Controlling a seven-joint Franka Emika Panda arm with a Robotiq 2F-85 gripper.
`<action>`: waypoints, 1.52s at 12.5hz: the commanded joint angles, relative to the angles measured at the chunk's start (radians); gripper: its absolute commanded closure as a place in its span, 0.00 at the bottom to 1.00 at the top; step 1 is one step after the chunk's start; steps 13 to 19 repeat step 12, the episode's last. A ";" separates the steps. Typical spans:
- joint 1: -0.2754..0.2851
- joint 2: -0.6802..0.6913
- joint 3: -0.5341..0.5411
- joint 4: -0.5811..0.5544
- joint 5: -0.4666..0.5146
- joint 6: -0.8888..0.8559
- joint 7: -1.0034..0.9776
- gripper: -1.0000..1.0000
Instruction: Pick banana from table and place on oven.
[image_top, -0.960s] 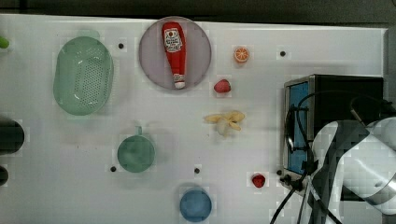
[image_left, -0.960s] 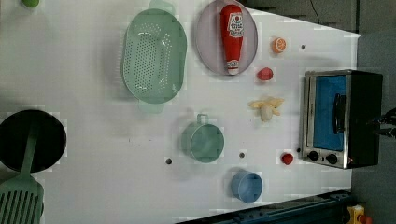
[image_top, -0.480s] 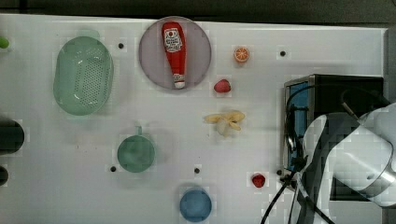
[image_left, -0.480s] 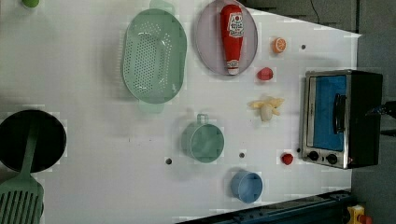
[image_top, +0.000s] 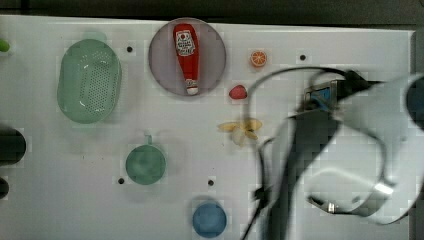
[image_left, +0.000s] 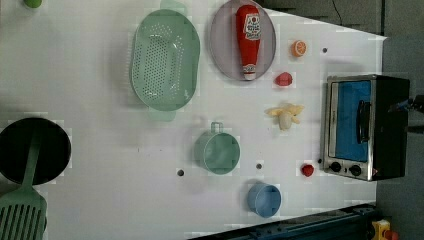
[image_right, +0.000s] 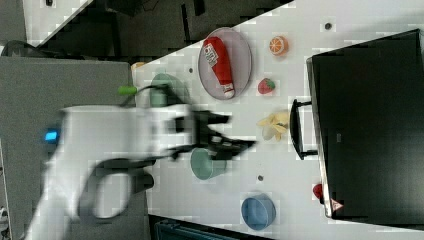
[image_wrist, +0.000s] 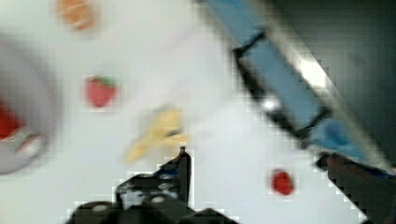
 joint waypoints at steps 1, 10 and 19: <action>0.071 -0.131 0.162 0.048 0.032 -0.087 0.317 0.00; 0.069 -0.303 0.273 0.015 0.031 -0.264 0.625 0.00; 0.069 -0.299 0.270 0.015 0.031 -0.264 0.625 0.00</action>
